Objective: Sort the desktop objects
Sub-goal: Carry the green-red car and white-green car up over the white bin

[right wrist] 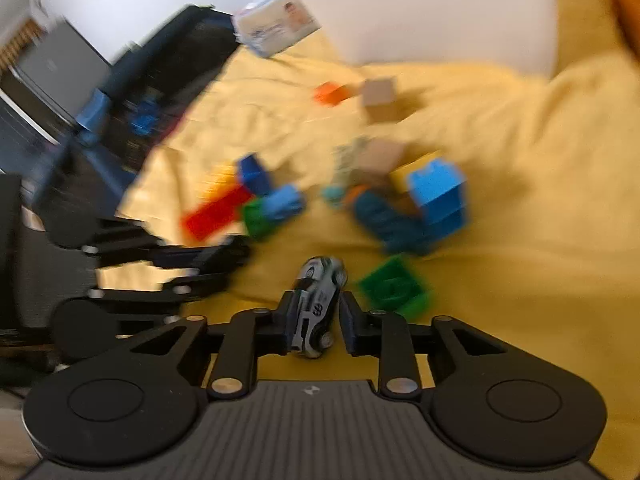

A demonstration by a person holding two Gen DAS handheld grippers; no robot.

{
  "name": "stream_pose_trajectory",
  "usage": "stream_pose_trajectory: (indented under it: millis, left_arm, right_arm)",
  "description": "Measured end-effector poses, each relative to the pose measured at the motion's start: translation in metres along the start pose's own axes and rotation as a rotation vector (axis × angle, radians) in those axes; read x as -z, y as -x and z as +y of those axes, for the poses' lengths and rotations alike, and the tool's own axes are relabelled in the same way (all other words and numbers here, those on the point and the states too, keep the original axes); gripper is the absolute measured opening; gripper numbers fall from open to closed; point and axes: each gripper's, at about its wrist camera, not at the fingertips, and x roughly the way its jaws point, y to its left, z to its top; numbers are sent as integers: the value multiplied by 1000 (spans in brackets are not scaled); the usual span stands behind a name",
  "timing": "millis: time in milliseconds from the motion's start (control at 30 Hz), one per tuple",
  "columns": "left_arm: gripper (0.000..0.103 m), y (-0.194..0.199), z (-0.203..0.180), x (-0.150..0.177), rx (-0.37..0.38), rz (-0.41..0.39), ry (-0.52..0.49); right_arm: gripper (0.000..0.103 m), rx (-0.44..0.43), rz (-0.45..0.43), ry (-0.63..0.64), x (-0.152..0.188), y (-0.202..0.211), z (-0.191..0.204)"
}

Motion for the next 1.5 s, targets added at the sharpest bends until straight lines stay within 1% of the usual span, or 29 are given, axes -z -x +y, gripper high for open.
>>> stream_pose_trajectory:
  millis: [33, 67, 133, 200, 267, 300, 367, 400, 533, 633, 667, 700, 733, 767, 800, 867, 933, 1033, 1133, 1333, 1433, 1500]
  left_arm:
    - [33, 3, -2, -2, 10, -6, 1]
    - [34, 7, -5, -3, 21, -17, 1]
    - [35, 16, -11, -5, 22, -40, -6]
    - [37, 19, -16, -5, 23, -45, -7]
    - [38, 23, -15, -2, 29, -45, 18]
    - [39, 24, -13, 0, 20, -41, 36]
    - [40, 25, -9, 3, 1, -30, 59]
    - [42, 24, -5, 5, 0, -25, 73]
    - [42, 11, 5, 4, 60, -21, 124]
    - [43, -2, 9, 3, 103, -11, 145]
    - [43, -7, 10, 4, 112, 4, 149]
    - [43, -8, 12, 6, 123, -6, 155]
    - [42, -8, 14, 6, 136, -6, 160]
    - [34, -8, 16, 7, 144, -9, 157]
    - [33, -8, 18, 8, 157, -17, 154]
    - [33, -7, 23, 9, 179, -29, 159]
    - [33, -6, 28, 7, 190, -45, 161]
    - [33, 2, 38, -1, 178, -95, 156]
    - [33, 12, 48, -16, 156, -160, 135]
    - [33, 31, 67, -58, 117, -294, 91]
    - [33, 35, 74, -87, 76, -353, 55]
    - [33, 40, 77, -108, 42, -413, 28]
  right_arm:
    - [30, 34, -10, 32, 2, 4, -2]
    - [32, 51, -12, 52, 2, 6, -2]
    - [34, 65, -8, 68, 2, 9, -2]
    - [35, 83, -14, 96, 4, 12, 2]
    - [38, 77, -19, 116, 5, 14, 5]
    - [43, 69, -17, 116, 5, 14, 6]
    - [46, 57, -5, 114, 5, 12, 11]
    - [46, 59, 1, 119, 4, 10, 14]
    - [46, 93, 17, 123, 2, 1, 26]
    - [46, 142, 34, 142, -1, -8, 34]
    - [46, 157, 42, 155, -2, -11, 37]
    - [46, 176, 51, 176, -2, -16, 41]
    - [46, 194, 56, 202, -1, -20, 45]
    - [46, 209, 60, 230, 0, -23, 49]
    - [44, 222, 68, 259, 2, -26, 52]
    - [38, 253, 92, 320, 6, -32, 59]
    - [35, 261, 89, 345, 8, -31, 63]
    - [33, 264, 81, 319, 4, -26, 63]
    - [33, 269, 48, 282, -3, -12, 65]
    - [33, 320, -63, 249, -29, 20, 64]
    - [33, 363, -132, 236, -51, 34, 56]
    - [33, 393, -181, 229, -67, 43, 50]
